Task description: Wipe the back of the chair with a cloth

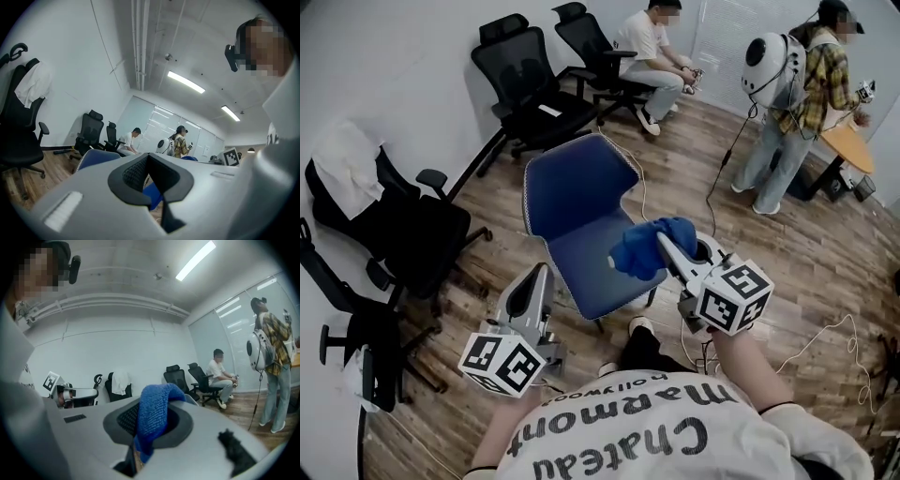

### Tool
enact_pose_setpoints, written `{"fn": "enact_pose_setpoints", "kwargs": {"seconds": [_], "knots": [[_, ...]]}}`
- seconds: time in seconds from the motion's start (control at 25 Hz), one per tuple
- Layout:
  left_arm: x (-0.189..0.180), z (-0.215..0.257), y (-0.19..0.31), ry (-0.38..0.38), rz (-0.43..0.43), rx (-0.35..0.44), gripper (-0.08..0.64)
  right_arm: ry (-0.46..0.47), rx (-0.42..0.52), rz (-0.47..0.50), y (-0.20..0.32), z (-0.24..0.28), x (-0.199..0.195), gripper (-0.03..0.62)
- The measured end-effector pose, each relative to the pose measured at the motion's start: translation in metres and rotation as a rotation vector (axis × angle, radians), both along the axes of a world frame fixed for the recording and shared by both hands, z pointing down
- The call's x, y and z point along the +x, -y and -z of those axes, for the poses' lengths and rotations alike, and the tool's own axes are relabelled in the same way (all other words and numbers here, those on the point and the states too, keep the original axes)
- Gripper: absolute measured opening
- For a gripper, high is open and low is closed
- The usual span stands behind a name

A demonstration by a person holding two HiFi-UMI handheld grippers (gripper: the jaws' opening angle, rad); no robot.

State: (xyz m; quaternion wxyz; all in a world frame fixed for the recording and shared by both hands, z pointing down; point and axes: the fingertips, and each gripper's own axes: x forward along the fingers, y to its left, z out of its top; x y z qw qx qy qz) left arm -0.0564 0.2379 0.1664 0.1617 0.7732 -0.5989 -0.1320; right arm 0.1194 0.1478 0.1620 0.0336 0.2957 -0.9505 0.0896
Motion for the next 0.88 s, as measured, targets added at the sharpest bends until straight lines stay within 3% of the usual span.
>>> {"fn": "enact_pose_setpoints", "kwargs": {"seconds": [0.24, 0.88], "knots": [[-0.001, 0.000, -0.002, 0.006, 0.012, 0.028, 0.008, 0.014, -0.027, -0.016, 0.000, -0.003, 0.008, 0.045], [0.004, 0.001, 0.003, -0.017, 0.031, 0.007, 0.008, -0.005, -0.012, -0.020, 0.007, -0.002, 0.014, 0.046]]}}
